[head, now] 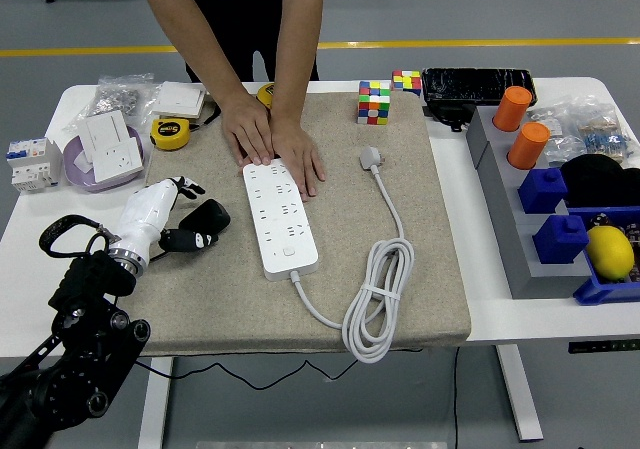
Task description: Pick up the plug,place it near the board,insert it into the board,press the button
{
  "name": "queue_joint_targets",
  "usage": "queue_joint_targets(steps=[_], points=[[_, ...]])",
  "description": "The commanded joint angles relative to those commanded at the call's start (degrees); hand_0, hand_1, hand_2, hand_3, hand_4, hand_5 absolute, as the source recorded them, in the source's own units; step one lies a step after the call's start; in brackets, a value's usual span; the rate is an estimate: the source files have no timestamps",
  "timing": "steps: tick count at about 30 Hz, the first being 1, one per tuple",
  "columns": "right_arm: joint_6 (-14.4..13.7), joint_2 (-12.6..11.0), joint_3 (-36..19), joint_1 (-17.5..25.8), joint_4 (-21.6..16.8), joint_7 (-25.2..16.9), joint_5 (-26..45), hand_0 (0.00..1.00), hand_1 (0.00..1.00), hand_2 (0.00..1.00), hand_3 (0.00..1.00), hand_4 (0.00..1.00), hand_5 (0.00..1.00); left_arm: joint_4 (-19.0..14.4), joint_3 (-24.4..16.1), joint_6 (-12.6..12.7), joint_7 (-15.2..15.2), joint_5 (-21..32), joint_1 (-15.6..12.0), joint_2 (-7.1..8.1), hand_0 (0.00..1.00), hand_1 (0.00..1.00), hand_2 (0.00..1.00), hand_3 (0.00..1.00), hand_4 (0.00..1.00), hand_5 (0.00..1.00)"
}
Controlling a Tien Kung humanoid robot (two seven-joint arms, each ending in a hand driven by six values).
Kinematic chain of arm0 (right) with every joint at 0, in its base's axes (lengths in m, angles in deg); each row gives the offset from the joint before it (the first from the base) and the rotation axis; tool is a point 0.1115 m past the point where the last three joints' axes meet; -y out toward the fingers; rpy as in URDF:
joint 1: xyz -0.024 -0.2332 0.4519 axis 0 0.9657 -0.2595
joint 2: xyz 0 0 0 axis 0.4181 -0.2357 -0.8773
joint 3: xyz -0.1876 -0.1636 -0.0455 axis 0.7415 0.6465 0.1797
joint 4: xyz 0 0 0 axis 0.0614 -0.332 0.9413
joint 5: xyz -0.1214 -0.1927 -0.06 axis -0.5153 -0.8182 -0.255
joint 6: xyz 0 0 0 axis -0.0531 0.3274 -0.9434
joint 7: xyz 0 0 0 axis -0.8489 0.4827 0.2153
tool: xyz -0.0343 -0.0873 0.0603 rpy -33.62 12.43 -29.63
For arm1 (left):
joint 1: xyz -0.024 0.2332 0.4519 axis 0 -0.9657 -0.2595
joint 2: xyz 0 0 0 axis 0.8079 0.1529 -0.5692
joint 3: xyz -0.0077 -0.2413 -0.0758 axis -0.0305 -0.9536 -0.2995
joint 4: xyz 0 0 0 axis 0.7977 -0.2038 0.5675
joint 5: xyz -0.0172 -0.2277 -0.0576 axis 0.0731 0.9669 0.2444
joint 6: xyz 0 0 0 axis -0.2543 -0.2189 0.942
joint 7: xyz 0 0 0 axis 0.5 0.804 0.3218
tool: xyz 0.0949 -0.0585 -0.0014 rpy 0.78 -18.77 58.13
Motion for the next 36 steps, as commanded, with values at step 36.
queue_joint_targets(steps=[36], points=[[-0.08, -0.37, 1.09, -0.51, 0.00, 0.31, 0.36, 0.894, 0.766, 0.746, 0.775, 0.998, 0.998, -2.80, 11.58, -3.65, -2.04, 20.09, 5.89, 5.84, 0.428, 0.278, 0.277, 0.352, 0.778, 0.002]])
